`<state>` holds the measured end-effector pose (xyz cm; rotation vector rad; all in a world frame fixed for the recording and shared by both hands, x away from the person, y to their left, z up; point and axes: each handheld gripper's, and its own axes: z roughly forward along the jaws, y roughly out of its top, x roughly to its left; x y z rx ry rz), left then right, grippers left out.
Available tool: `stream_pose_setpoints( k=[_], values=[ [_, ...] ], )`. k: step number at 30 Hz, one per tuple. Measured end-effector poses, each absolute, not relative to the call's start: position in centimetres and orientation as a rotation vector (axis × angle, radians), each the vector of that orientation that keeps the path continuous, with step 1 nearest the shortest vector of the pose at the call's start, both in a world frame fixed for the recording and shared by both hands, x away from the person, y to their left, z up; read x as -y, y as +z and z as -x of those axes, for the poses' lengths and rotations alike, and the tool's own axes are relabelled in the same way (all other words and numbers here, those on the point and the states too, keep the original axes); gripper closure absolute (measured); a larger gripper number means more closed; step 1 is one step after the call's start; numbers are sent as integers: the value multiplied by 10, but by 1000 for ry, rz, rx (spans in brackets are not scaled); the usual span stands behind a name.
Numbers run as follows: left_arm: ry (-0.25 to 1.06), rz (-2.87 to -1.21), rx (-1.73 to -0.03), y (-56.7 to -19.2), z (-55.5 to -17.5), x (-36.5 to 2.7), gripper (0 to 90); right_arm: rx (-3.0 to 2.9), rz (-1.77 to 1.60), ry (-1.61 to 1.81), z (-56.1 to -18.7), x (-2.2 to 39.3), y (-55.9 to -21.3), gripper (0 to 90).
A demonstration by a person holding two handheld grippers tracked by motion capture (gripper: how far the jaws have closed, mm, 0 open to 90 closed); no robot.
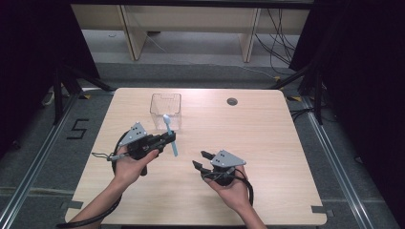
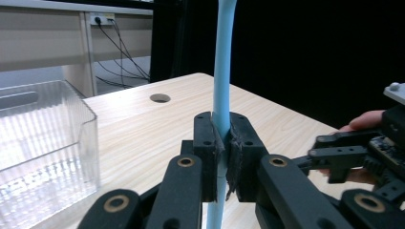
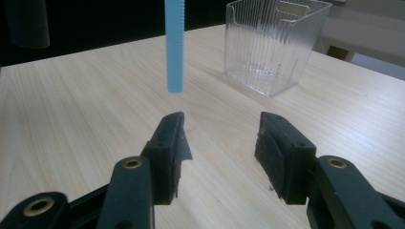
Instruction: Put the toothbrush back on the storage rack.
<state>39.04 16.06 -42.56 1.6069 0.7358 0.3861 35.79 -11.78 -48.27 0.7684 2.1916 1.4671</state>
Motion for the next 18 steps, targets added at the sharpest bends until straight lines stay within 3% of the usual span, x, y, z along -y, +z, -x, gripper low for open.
stream_pose_setpoints(
  k=[18],
  values=[
    [482,-1601,-743,-417,-398,-179,829,-2164,-779,1449,-355,129,-493,520]
  ],
)
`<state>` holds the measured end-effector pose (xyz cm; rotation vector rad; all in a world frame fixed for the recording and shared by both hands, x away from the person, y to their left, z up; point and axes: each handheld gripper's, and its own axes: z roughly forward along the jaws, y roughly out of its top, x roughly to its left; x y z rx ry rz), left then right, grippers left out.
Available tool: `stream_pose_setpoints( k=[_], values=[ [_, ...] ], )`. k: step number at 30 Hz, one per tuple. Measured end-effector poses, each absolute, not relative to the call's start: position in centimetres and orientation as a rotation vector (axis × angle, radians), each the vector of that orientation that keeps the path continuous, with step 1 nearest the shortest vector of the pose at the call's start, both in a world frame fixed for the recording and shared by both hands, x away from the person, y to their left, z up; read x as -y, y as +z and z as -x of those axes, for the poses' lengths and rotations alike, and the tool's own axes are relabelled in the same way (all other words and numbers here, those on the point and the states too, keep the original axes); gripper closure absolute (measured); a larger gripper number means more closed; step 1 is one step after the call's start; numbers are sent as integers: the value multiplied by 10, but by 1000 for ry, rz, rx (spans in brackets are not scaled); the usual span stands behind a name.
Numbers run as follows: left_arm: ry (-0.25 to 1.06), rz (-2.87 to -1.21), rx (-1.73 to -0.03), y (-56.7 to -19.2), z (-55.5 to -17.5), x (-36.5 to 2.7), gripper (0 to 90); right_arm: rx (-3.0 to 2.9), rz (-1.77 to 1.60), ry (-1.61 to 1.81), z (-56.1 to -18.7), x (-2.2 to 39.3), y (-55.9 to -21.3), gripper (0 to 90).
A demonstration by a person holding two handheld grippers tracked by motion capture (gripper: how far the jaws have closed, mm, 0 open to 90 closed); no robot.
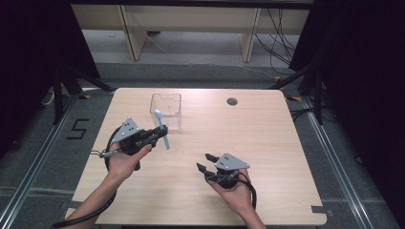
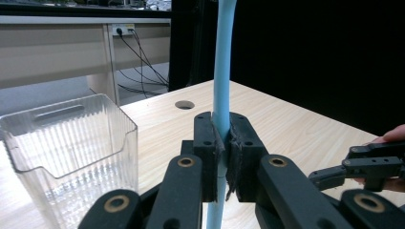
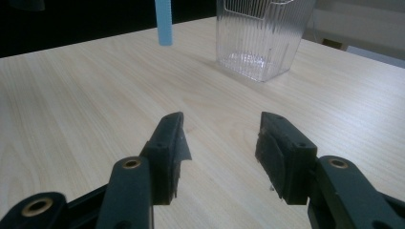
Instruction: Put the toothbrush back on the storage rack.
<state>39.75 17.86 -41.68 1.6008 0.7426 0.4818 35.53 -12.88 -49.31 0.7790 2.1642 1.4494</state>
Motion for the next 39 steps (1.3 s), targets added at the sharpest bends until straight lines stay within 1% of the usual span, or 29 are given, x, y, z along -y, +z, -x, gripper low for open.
stream_pose_setpoints(
  k=[19,39],
  values=[
    [552,-1589,-749,-410,-406,-191,830,-2177,-817,1453,-353,128,-495,509],
    [602,-1561,-749,-409,-415,-197,830,-2165,-786,1442,-354,129,-496,503]
  ],
)
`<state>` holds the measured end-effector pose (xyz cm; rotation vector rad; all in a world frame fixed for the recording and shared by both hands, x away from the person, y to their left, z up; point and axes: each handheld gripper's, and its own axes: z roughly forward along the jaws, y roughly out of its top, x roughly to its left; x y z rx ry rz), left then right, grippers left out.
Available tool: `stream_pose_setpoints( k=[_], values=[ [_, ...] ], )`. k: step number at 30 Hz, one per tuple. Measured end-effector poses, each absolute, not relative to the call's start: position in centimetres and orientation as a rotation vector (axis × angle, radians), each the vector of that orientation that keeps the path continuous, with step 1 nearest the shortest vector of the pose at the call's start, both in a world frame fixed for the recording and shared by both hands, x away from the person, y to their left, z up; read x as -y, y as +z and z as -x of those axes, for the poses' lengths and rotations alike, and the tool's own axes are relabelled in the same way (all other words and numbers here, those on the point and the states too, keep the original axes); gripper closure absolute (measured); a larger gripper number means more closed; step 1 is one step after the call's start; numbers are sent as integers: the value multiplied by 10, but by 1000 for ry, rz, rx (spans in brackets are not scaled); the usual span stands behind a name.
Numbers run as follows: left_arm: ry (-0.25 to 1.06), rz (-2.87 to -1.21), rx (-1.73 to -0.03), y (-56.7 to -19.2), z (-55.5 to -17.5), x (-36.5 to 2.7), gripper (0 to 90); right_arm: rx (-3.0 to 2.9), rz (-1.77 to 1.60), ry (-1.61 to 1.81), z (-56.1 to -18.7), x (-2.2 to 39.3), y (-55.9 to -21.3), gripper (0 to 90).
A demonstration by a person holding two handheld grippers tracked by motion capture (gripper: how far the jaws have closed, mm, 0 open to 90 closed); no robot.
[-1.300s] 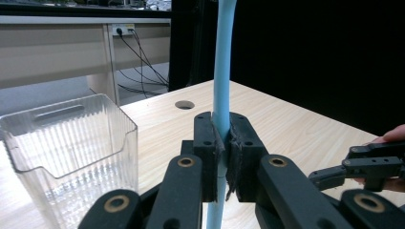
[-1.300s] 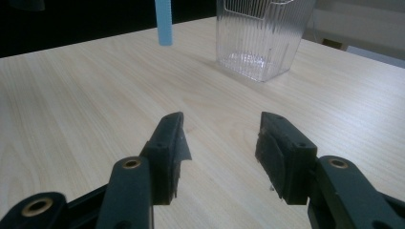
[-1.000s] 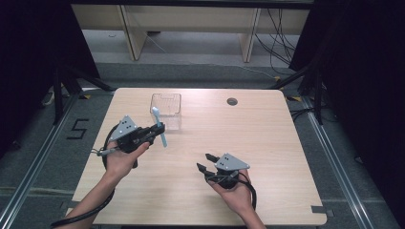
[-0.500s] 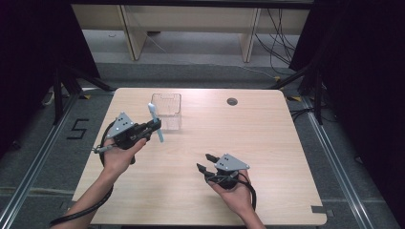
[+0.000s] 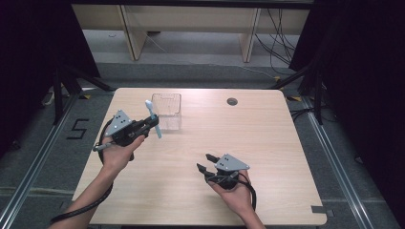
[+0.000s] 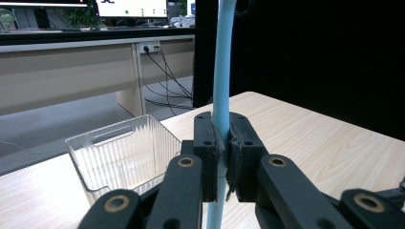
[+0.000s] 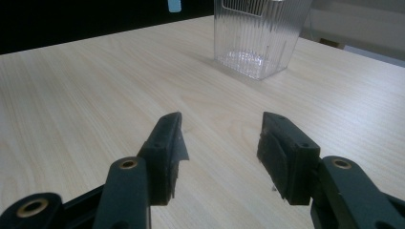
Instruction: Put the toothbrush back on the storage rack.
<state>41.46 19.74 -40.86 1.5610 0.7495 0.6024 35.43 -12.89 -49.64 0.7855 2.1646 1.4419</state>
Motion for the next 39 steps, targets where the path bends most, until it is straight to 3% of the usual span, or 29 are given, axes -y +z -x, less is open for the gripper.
stream_pose_setpoints(
  k=[39],
  values=[
    [661,-1533,-753,-403,-440,-201,829,-2144,-802,1443,-354,128,-499,483]
  ],
)
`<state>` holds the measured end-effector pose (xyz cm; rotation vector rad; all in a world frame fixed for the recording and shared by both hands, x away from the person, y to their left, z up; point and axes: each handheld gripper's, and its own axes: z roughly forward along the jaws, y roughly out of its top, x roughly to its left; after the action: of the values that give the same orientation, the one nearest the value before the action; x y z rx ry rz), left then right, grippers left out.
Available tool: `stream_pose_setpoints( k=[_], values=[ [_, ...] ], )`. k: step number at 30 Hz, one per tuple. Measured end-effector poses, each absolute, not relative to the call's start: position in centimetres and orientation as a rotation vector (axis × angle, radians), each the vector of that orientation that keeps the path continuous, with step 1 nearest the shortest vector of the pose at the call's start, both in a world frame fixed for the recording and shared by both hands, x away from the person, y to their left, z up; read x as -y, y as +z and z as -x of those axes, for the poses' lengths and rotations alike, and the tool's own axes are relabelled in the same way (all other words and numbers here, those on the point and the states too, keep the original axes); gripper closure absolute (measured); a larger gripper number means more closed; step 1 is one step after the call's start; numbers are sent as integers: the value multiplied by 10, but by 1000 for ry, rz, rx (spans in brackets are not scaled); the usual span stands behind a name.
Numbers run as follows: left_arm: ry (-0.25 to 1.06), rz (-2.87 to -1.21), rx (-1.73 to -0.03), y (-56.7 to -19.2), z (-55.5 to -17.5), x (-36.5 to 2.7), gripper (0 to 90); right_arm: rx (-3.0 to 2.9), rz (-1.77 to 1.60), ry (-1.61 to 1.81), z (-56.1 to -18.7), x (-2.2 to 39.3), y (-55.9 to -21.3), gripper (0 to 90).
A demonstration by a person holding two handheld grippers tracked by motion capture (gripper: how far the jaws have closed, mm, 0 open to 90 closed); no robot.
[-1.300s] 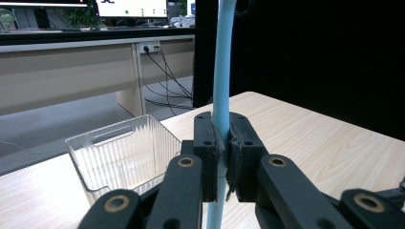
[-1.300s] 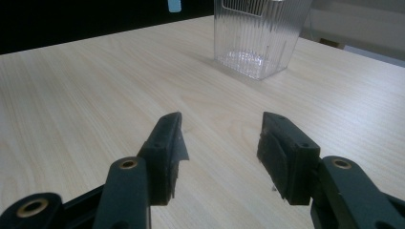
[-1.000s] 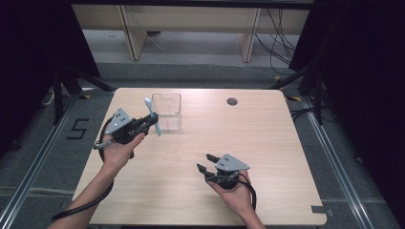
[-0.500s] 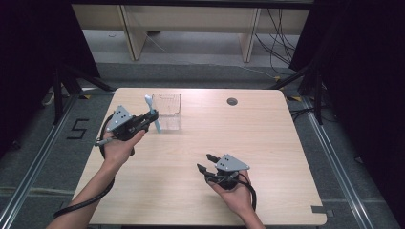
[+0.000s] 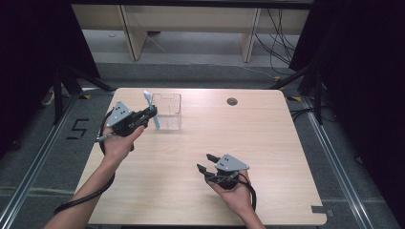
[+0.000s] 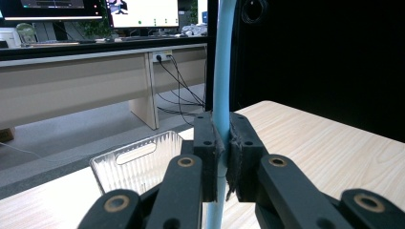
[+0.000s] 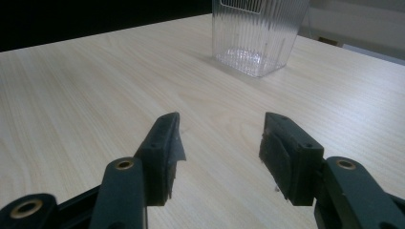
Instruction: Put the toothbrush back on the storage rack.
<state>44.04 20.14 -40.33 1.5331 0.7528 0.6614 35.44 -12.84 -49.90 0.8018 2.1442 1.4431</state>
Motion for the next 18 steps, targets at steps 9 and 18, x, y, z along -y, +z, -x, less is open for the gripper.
stream_pose_setpoints(
  k=[9,18],
  values=[
    [671,-1526,-757,-403,-446,-203,829,-2141,-804,1443,-354,128,-499,482],
    [686,-1518,-771,-404,-457,-207,828,-2141,-782,1430,-356,130,-499,482]
  ],
)
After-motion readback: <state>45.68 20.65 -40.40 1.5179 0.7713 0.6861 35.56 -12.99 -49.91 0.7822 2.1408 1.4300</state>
